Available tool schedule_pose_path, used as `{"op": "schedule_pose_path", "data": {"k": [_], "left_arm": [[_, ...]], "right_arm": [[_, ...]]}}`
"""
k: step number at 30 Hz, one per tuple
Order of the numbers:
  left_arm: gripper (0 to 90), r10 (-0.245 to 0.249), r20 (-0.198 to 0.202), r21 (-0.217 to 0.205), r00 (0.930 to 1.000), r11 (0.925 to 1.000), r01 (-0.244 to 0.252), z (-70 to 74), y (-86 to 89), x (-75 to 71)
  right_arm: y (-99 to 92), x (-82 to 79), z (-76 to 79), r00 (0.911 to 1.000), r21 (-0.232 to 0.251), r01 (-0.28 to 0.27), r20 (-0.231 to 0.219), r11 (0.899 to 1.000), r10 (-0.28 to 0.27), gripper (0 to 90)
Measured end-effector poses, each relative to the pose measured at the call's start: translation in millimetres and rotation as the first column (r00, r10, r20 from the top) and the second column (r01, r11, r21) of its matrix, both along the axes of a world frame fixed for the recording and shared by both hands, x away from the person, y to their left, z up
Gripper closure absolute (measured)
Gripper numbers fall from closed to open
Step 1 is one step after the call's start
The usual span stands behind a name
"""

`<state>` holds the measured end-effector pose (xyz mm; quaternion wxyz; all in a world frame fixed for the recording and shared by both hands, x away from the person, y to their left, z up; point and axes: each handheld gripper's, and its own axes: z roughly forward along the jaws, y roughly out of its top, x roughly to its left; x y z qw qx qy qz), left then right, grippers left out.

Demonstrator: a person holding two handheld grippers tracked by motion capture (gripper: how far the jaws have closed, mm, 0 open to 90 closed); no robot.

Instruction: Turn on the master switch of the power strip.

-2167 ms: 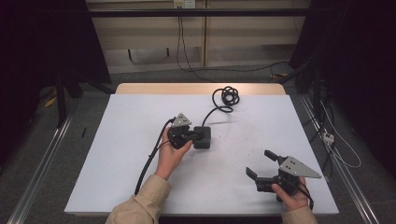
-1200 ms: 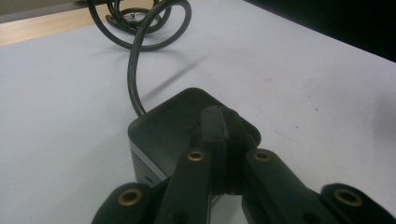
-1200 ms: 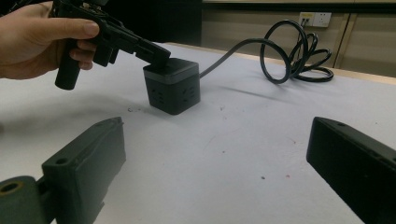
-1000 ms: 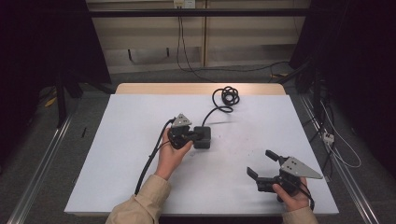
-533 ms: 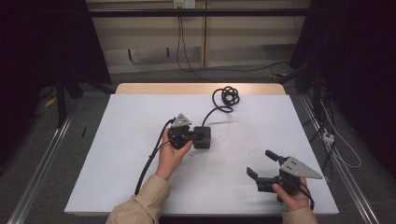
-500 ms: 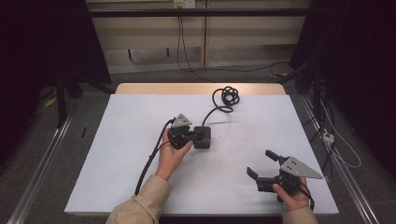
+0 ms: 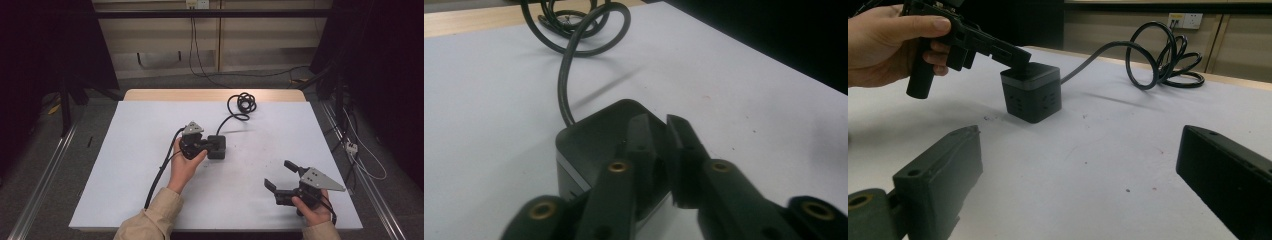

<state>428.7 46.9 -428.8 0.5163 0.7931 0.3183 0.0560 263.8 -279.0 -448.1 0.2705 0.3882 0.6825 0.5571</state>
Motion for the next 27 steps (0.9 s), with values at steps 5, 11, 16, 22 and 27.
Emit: {"op": "schedule_pose_path", "data": {"k": [5, 11, 16, 22, 27], "left_arm": [[64.2, 0.007, -0.002, -0.024, 1.0000, 0.9997, -0.007, 5.3, 3.7, -1.5], [42.9, 0.007, -0.013, -0.027, 0.9999, 0.9996, -0.008, 15.5, 13.8, -6.1], [32.5, 0.020, -0.010, -0.051, 0.9997, 0.9985, -0.021, 20.0, 25.5, -11.9], [23.1, 0.045, -0.021, -0.039, 0.9988, 0.9982, -0.046, 17.8, 43.2, -19.4], [16.1, 0.054, 0.000, -0.050, 0.9985, 0.9973, -0.054, 19.7, 59.9, -27.9]], "right_arm": [[-0.8, 0.0, 0.3, 1.0000, 0.002, 0.001, 0.003, 1.000, -0.001, 4.0], [-0.8, -0.7, 0.5, 1.0000, 0.002, 0.002, 0.004, 1.000, -0.002, 4.0], [-0.9, -0.7, 0.3, 1.0000, 0.002, 0.003, 0.003, 1.000, -0.003, 4.0], [-0.4, -1.5, 0.5, 1.0000, 0.004, 0.000, 0.002, 1.000, 0.000, 4.0], [0.0, -1.6, 0.3, 1.0000, 0.003, -0.001, 0.001, 1.000, 0.001, 4.0]]}}
